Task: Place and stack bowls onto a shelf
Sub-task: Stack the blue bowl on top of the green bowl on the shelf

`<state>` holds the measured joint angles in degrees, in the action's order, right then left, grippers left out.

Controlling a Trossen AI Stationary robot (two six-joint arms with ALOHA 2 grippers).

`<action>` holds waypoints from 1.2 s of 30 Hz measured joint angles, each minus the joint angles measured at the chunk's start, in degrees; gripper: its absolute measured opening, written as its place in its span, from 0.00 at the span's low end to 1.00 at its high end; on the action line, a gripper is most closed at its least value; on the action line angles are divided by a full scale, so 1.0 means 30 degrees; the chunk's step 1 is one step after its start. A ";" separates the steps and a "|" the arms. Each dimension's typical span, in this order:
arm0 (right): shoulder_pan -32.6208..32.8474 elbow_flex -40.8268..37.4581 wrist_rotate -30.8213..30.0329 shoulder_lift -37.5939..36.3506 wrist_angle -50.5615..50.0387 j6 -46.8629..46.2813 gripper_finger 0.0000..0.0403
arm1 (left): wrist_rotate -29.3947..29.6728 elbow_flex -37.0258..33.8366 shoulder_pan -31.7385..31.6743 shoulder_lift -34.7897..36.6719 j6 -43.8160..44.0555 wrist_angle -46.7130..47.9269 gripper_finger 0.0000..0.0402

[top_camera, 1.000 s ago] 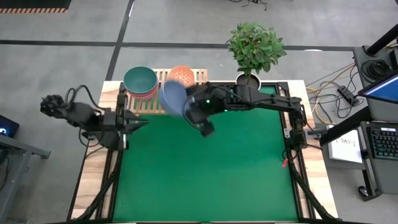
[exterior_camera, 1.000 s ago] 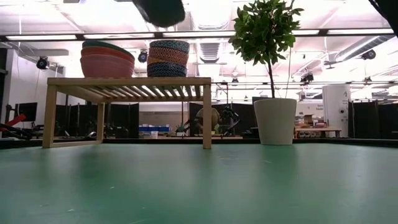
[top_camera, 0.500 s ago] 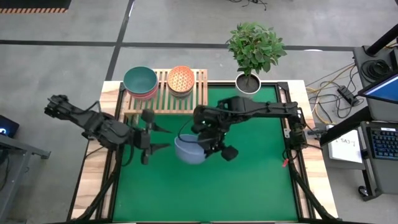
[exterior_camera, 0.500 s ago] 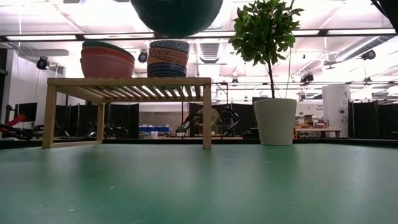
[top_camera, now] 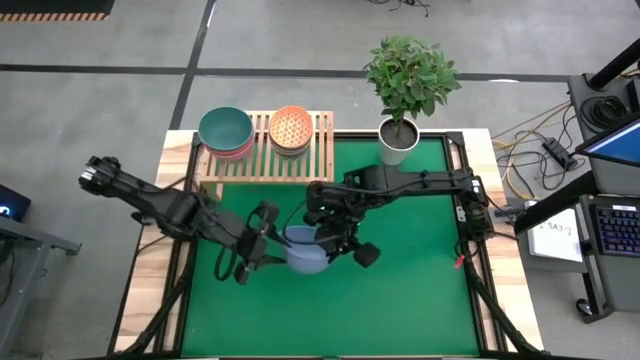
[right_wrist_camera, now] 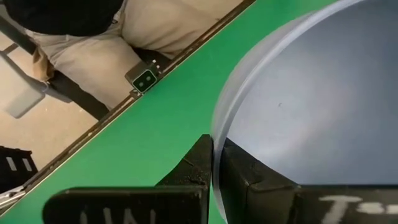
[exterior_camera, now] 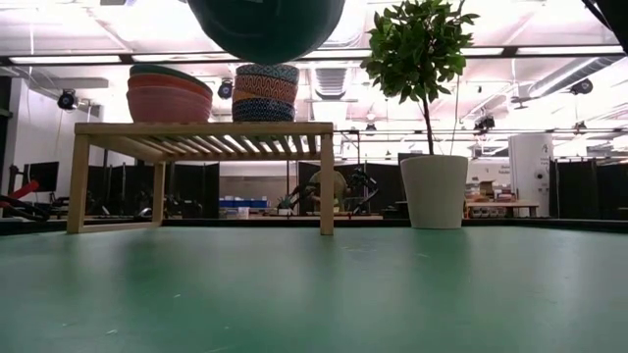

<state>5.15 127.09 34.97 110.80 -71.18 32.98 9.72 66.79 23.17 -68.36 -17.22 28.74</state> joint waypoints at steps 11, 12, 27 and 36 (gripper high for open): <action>-0.0044 0.0015 -0.0175 0.0000 0.0876 -0.0254 0.06 | -0.0914 -0.0032 0.0010 -0.0856 -0.0137 0.0101 0.04; -0.0082 0.0015 -0.0305 0.0000 0.0978 -0.0554 0.08 | -0.0866 -0.0039 -0.0008 -0.0810 -0.0061 0.0118 0.03; -0.0661 0.1102 -0.0667 -0.1053 0.1578 -0.1846 0.40 | -0.0312 0.2437 0.0002 -0.0707 0.1076 0.3915 0.00; -0.1286 0.1912 -0.3296 -0.2890 0.1774 -0.4023 0.41 | 0.5080 0.8140 -0.0851 -0.0670 0.4038 1.4078 0.00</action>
<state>1.29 132.82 25.08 102.13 -65.85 20.91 24.96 91.21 20.62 -70.37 -5.10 70.97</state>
